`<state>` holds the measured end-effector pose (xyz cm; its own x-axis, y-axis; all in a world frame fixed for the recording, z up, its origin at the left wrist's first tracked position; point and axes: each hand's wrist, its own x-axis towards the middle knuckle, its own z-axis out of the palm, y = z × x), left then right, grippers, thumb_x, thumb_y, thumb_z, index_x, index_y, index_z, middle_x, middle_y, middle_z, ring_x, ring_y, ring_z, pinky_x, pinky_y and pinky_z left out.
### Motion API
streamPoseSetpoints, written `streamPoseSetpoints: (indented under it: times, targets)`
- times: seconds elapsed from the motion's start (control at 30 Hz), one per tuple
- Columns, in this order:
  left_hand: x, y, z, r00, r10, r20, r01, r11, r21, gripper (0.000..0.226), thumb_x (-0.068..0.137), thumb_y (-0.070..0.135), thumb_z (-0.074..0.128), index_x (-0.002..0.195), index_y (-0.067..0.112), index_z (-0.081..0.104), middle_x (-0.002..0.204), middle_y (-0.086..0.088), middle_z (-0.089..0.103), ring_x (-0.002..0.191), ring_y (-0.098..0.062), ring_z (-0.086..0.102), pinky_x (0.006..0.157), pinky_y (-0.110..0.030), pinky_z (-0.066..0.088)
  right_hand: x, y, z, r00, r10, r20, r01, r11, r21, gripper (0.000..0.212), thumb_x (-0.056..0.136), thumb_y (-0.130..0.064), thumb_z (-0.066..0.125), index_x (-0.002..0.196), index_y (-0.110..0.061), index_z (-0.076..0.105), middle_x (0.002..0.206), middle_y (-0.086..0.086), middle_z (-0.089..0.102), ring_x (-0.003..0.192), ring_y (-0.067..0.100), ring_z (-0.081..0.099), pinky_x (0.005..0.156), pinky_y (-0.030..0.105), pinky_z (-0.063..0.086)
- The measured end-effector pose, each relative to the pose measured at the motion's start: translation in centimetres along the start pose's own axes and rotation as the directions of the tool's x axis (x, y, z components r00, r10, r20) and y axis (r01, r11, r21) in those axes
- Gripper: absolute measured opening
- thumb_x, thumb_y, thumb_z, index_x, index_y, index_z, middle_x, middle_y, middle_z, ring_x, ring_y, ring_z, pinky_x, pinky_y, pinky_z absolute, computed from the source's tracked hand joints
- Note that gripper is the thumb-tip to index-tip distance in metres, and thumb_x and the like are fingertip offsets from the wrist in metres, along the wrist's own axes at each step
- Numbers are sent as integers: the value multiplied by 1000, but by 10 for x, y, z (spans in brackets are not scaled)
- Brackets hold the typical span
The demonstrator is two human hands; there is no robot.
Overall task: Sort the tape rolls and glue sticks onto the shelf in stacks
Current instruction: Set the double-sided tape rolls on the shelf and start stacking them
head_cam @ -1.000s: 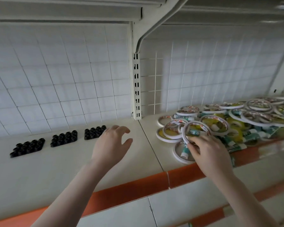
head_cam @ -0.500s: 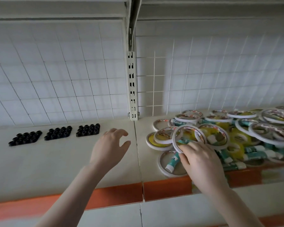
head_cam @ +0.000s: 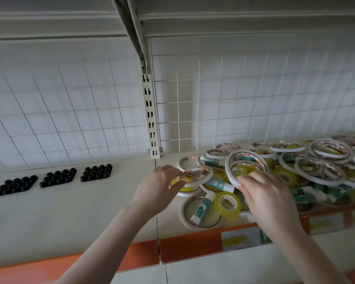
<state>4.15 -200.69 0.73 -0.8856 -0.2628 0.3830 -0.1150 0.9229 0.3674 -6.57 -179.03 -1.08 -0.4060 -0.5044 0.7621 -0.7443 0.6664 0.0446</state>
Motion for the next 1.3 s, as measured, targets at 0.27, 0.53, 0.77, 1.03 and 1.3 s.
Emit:
streamPoseSetpoints:
  times: [0.27, 0.53, 0.77, 1.03, 1.3]
  targets:
    - [10, 8, 21, 984, 140, 114, -141, 990, 0, 31, 91, 45, 50, 94, 21, 68, 87, 4, 63, 83, -17, 56, 73, -33, 46, -10, 19, -4, 999, 35, -6, -35, 998, 43, 33, 51, 1, 87, 81, -6, 74, 67, 5, 65, 62, 26, 63, 61, 35, 53]
    - [7, 9, 19, 985, 160, 71, -166, 982, 86, 59, 79, 69, 30, 80, 21, 66, 72, 5, 60, 69, -18, 54, 60, -35, 46, -8, 23, 0, 999, 30, -18, -28, 995, 92, 28, 54, 1, 86, 78, -6, 73, 69, 6, 65, 63, 26, 64, 61, 35, 53]
    - [-12, -8, -15, 992, 125, -6, -120, 968, 221, 42, 87, 47, 38, 87, 20, 70, 75, 2, 66, 73, -23, 60, 63, -37, 50, 17, -7, 13, 996, -63, -61, 74, 975, 211, 23, 58, 0, 83, 78, -6, 73, 70, 7, 65, 65, 28, 63, 64, 37, 54]
    - [-85, -72, -91, 985, -30, -172, 89, 935, 342, 23, 81, 32, 53, 84, 19, 72, 72, 6, 65, 71, -21, 60, 59, -29, 48, 51, -110, 37, 979, -192, -66, 202, 896, 397, 21, 59, 3, 82, 73, -9, 72, 67, 6, 62, 65, 31, 61, 62, 38, 52]
    - [-192, -174, -184, 945, -142, -295, 251, 893, 374, 25, 81, 35, 49, 82, 21, 70, 74, 6, 65, 73, -22, 60, 60, -30, 47, 72, -284, 38, 957, -290, -25, 257, 801, 541, 21, 58, 1, 84, 72, -10, 72, 65, 3, 62, 63, 30, 61, 60, 35, 50]
